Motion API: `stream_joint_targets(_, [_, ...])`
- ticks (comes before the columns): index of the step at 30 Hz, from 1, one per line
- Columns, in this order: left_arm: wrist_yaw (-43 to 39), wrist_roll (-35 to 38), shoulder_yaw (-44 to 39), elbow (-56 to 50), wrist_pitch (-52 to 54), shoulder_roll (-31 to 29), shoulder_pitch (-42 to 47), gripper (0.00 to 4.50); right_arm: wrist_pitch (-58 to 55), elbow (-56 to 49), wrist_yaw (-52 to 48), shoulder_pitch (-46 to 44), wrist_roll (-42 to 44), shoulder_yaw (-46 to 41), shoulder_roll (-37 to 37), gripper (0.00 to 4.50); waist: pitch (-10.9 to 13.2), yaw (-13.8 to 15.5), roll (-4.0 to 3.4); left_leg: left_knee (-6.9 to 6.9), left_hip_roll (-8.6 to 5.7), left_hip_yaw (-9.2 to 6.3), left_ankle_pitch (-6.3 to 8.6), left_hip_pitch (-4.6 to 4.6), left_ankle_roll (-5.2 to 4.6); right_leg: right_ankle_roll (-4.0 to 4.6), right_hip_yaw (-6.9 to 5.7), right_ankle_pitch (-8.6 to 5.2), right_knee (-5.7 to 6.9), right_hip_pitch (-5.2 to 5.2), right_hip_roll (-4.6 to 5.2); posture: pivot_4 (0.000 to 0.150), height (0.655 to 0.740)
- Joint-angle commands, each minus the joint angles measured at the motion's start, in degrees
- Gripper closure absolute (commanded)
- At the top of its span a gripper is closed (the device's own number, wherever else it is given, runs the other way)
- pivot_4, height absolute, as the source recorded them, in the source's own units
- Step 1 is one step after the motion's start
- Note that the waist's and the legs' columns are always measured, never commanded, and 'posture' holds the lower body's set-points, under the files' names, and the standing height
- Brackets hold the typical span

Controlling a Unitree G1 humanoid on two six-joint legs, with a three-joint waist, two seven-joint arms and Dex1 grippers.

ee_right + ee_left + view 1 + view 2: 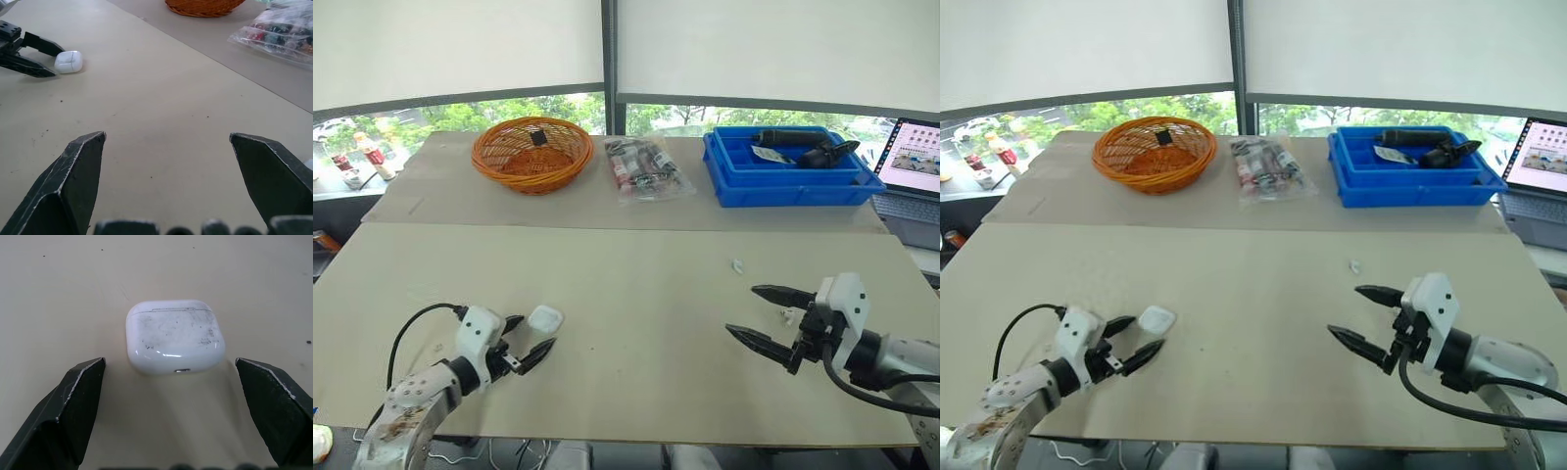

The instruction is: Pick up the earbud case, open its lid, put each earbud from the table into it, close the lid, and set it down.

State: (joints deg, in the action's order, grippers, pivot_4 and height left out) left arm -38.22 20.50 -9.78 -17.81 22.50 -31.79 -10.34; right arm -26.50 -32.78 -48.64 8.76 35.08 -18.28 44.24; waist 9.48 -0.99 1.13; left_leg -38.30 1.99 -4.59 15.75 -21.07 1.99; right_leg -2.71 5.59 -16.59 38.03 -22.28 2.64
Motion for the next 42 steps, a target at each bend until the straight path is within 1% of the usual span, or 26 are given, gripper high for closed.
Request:
stream_joint_targets(1, [2.11, -1.49, 2.45, 1.18, 2.09, 0.84, 1.28, 0.00, -0.21, -1.44, -0.75, -1.50, 1.14, 0.39, 0.81, 0.02, -0.01, 0.11, -0.01, 0.00, 0.00, 0.00, 0.00, 0.00, 0.00, 0.00, 0.00, 0.00, 0.00, 0.00, 0.00, 0.150, 0.7054])
stream_joint_targets(7, [4.33, -1.61, 5.04, 1.78, 6.57, 2.06, 3.71, 0.00, -0.30, -1.63, -1.26, -3.42, 1.32, 2.55, 0.47, 0.02, -0.05, 0.27, -0.09, -0.01, -0.01, 0.00, 0.00, 0.02, 0.00, -0.01, 0.00, 0.00, 0.01, 0.02, 0.01, 0.150, 0.7054])
stream_joint_targets(11, [4.89, -0.52, 5.06, 0.97, 10.61, 1.81, 3.83, 0.00, -0.11, -1.62, -1.81, -3.51, 1.21, 2.75, 0.54, 0.02, -0.11, 0.29, -0.19, -0.01, -0.01, -0.01, 0.00, 0.04, 0.00, -0.01, -0.01, 0.00, 0.02, 0.05, 0.01, 0.150, 0.7054])
stream_joint_targets(14, [4.54, -0.28, 5.36, 0.66, 12.53, 1.15, 3.76, 0.75, 0.06, -1.44, -1.95, -3.50, 1.18, 2.71, 0.50, 0.00, -0.15, 0.22, -0.26, -0.01, -0.01, -0.01, 0.00, 0.05, 0.00, -0.01, 0.00, 0.00, 0.03, 0.05, 0.00, 0.150, 0.7054])
stream_joint_targets(15, [4.13, -0.22, 5.60, 0.84, 12.95, 0.84, 3.82, 1.16, 0.02, -1.45, -1.90, -3.44, 1.28, 2.65, 0.43, 0.00, -0.16, 0.14, -0.27, -0.01, -0.01, -0.01, 0.00, 0.06, 0.00, -0.01, 0.00, 0.00, 0.02, 0.05, 0.00, 0.150, 0.7054])
stream_joint_targets(16, [3.75, -0.31, 5.84, 1.04, 13.05, 0.42, 3.78, 1.66, -0.02, -1.57, -1.83, -3.30, 1.37, 2.56, 0.37, 0.00, -0.18, 0.11, -0.31, -0.01, -0.01, -0.01, 0.00, 0.05, 0.00, -0.01, 0.00, 0.00, 0.02, 0.05, 0.00, 0.150, 0.7054])
stream_joint_targets(17, [3.50, -0.33, 6.02, 1.17, 13.12, 0.11, 3.75, 1.93, -0.05, -1.66, -1.78, -3.19, 1.43, 2.51, 0.33, 0.00, -0.19, 0.11, -0.33, -0.01, -0.01, -0.01, 0.00, 0.05, 0.00, -0.01, 0.01, 0.00, 0.00, 0.05, 0.00, 0.150, 0.7054])
stream_joint_targets(20, [1.55, 0.55, 6.03, 1.75, 12.27, -0.63, 3.72, 1.93, -0.20, -2.05, -1.94, -2.53, 1.48, 2.39, 0.54, 0.00, -0.20, 0.11, -0.33, -0.01, -0.02, 0.00, 0.00, 0.04, 0.00, -0.02, 0.01, 0.00, -0.01, 0.05, 0.01, 0.150, 0.7054])
stream_joint_targets(23, [-5.01, 4.15, 6.19, -0.34, 9.67, -1.40, 3.61, 1.93, -1.92, -3.51, -1.78, -2.58, 2.43, 3.16, 1.27, 0.00, -0.21, 0.07, -0.37, -0.01, -0.02, 0.00, 0.00, 0.04, 0.00, -0.02, 0.01, 0.00, -0.01, 0.05, 0.00, 0.150, 0.7054])
stream_joint_targets(25, [-9.79, 5.01, 7.96, -1.92, 6.09, -2.01, 4.26, 1.93, -5.65, -5.34, -0.27, -4.13, 4.96, 4.63, 1.46, 0.00, -0.21, 0.04, -0.36, 0.00, -0.02, 0.00, 0.00, 0.03, 0.00, -0.02, 0.01, 0.00, -0.02, 0.03, 0.01, 0.150, 0.7054])
stream_joint_targets(27, [-12.21, 4.73, 9.88, -2.32, 3.23, -1.62, 5.78, 1.93, -10.80, -6.87, 2.91, -7.01, 8.42, 6.80, 0.84, 0.00, -0.19, 0.11, -0.34, -0.01, -0.02, 0.01, 0.00, 0.01, 0.00, -0.01, 0.01, 0.00, -0.02, 0.03, 0.01, 0.150, 0.7054])
stream_joint_targets(29, [-13.56, 2.08, 12.28, -1.32, -2.71, -0.64, 7.96, 1.93, -20.40, -8.01, 10.01, -11.26, 11.89, 9.68, 0.38, 0.00, -0.13, 0.07, -0.24, -0.01, -0.01, 0.00, -0.01, 0.00, 0.02, 0.00, 0.00, 0.01, -0.01, 0.02, 0.00, 0.150, 0.7054])
stream_joint_targets(30, [-14.35, 0.07, 13.69, -0.49, -6.75, -0.32, 9.15, 1.93, -23.97, -8.01, 12.99, -13.52, 14.83, 11.23, -1.18, 0.00, -0.09, 0.13, -0.16, -0.01, 0.00, -0.01, -0.01, -0.01, 0.02, 0.02, 0.00, 0.02, -0.01, 0.00, -0.02, 0.150, 0.7054])
stream_joint_targets(32, [-15.29, -2.53, 15.32, 0.98, -12.57, 0.19, 10.61, 1.93, -28.47, -7.82, 16.76, -16.71, 19.13, 13.00, -3.54, 0.00, -0.02, 0.11, -0.01, -0.01, 0.06, -0.08, -0.02, -0.05, 0.02, 0.08, -0.05, 0.04, -0.01, -0.04, -0.09, 0.150, 0.7054])
stream_joint_targets(35, [-15.31, -5.45, 16.89, 3.11, -22.46, 2.67, 13.75, 1.93, -36.45, -5.24, 24.22, -22.12, 29.04, 15.51, -8.70, 0.00, -0.01, 0.00, -0.01, 0.00, 0.04, -0.08, -0.01, -0.12, 0.02, 0.08, -0.05, 0.05, -0.06, -0.10, -0.06, 0.150, 0.7054])
stream_joint_targets(36, [-15.81, -6.64, 17.54, 3.65, -25.73, 2.91, 14.46, 1.93, -37.82, -4.30, 26.29, -23.56, 31.65, 15.90, -10.28, 0.00, 0.02, -0.01, 0.04, -0.01, 0.03, -0.08, -0.01, -0.17, 0.02, 0.07, -0.05, 0.05, -0.06, -0.12, -0.05, 0.150, 0.7054])
stream_joint_targets(38, [-16.49, -8.03, 18.22, 4.81, -30.41, 3.19, 15.15, 1.93, -39.13, -3.08, 29.48, -25.56, 33.92, 16.37, -12.57, 0.00, 0.02, -0.02, 0.04, -0.01, 0.04, -0.09, -0.01, -0.18, 0.02, 0.07, -0.06, 0.05, -0.07, -0.13, -0.05, 0.150, 0.7054])
stream_joint_targets(42, [-16.56, -8.09, 18.68, 5.39, -34.19, 3.65, 16.50, 1.93, -41.33, -1.08, 33.60, -26.63, 38.01, 17.50, -14.23, 0.00, 0.03, 0.08, 0.04, -0.01, 0.04, -0.09, -0.01, -0.19, 0.01, 0.07, -0.08, 0.05, -0.06, -0.15, -0.05, 0.150, 0.7054])
